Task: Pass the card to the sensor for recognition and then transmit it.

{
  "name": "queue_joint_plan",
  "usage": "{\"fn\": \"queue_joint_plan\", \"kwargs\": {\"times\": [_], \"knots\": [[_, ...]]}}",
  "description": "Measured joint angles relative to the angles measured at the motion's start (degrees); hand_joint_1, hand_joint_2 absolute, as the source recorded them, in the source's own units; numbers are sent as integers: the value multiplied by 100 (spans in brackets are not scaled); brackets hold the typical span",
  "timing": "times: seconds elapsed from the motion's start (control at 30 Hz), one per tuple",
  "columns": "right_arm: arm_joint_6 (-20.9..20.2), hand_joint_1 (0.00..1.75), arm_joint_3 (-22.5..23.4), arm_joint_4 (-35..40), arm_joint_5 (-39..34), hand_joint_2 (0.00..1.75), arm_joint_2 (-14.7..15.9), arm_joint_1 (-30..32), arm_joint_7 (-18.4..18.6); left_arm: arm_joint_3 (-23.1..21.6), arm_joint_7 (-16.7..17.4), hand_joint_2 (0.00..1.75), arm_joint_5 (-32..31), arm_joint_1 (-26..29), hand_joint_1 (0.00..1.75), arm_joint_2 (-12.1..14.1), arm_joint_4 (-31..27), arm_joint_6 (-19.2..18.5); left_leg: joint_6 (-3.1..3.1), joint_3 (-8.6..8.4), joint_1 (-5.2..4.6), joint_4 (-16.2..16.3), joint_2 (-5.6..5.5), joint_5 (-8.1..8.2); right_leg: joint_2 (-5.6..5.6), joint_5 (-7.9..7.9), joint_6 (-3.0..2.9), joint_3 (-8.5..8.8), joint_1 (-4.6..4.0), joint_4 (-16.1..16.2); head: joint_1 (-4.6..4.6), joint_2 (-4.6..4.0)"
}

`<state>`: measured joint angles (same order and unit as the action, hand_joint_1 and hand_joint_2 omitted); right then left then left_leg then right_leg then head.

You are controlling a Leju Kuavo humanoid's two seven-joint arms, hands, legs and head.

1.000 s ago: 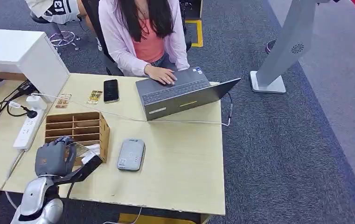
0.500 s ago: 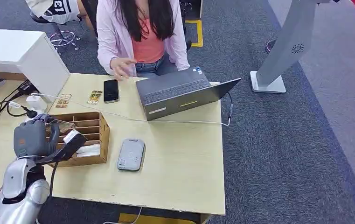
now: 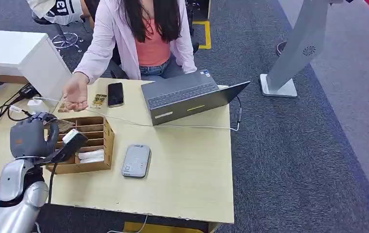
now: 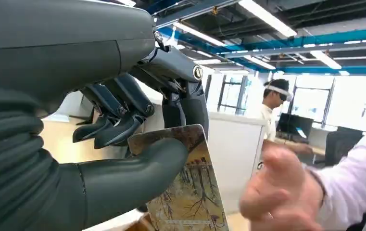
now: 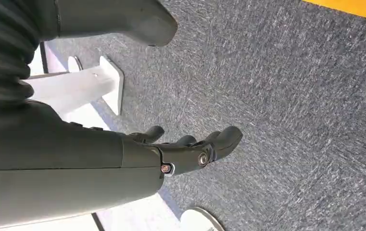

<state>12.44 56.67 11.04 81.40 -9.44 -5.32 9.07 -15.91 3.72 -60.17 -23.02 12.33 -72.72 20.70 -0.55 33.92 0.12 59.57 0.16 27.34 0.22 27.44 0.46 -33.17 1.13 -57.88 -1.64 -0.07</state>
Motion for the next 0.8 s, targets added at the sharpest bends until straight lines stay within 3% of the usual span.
{"fn": "queue_joint_plan", "kwargs": {"times": [0.23, 0.5, 0.8], "knots": [[-7, 0, 0, 0, 96, 175, 0, -5, -15, -2, -83, 175, 37, -492, 175, 52, 24, 15, 0, 3, 1, 2, -2, 0, -3, 0, 0, -2, -1, 0, 0, 0], [-20, 0, -2, -2, 201, 175, 0, -22, -35, -2, -291, 175, 59, -1687, 175, 197, 946, 87, 1, 1, 1, 1, 1, -1, 1, -5, -1, -2, -1, -2, 0, 0], [-18, 0, -2, -2, 199, 175, -2, -28, -35, -2, -289, 175, -2, -2038, 175, 207, 1536, 133, 1, 2, 0, 1, 1, -1, 2, -4, 0, -3, 0, -2, 0, 0]]}}
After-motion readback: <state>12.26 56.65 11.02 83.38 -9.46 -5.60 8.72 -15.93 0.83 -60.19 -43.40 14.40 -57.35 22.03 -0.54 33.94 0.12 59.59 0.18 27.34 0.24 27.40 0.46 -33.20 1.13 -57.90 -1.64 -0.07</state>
